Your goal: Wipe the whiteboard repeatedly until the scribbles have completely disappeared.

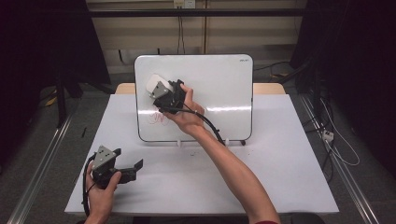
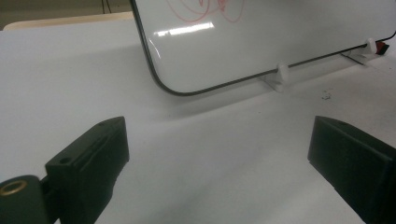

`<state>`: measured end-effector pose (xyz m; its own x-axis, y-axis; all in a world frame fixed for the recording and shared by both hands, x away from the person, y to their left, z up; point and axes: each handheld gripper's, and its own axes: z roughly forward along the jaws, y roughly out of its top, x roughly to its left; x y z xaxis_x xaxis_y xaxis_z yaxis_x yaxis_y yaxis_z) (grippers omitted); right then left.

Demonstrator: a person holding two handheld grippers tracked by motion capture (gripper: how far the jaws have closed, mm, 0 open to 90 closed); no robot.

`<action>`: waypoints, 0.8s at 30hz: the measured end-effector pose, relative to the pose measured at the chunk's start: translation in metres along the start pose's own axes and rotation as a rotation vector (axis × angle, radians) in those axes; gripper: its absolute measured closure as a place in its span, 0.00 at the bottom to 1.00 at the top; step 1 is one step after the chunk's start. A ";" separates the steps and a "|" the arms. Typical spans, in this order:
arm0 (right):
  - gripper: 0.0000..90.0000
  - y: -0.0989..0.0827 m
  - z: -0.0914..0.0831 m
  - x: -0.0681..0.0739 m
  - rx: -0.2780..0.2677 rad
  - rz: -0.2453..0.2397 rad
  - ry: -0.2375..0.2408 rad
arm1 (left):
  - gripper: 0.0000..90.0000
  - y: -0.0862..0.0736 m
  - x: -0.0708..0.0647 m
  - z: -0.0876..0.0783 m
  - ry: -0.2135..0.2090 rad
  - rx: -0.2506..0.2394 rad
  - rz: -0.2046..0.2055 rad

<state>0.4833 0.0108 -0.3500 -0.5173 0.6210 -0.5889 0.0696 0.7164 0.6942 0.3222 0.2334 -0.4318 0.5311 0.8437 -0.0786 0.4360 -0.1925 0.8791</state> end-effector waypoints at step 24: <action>0.35 0.006 0.002 -0.005 -0.019 -0.003 -0.011 | 0.06 -0.001 0.000 0.000 -0.004 0.001 0.001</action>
<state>0.4878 0.0131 -0.3437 -0.5077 0.6227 -0.5953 0.0520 0.7119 0.7003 0.3221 0.2330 -0.4325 0.5344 0.8415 -0.0796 0.4359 -0.1937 0.8789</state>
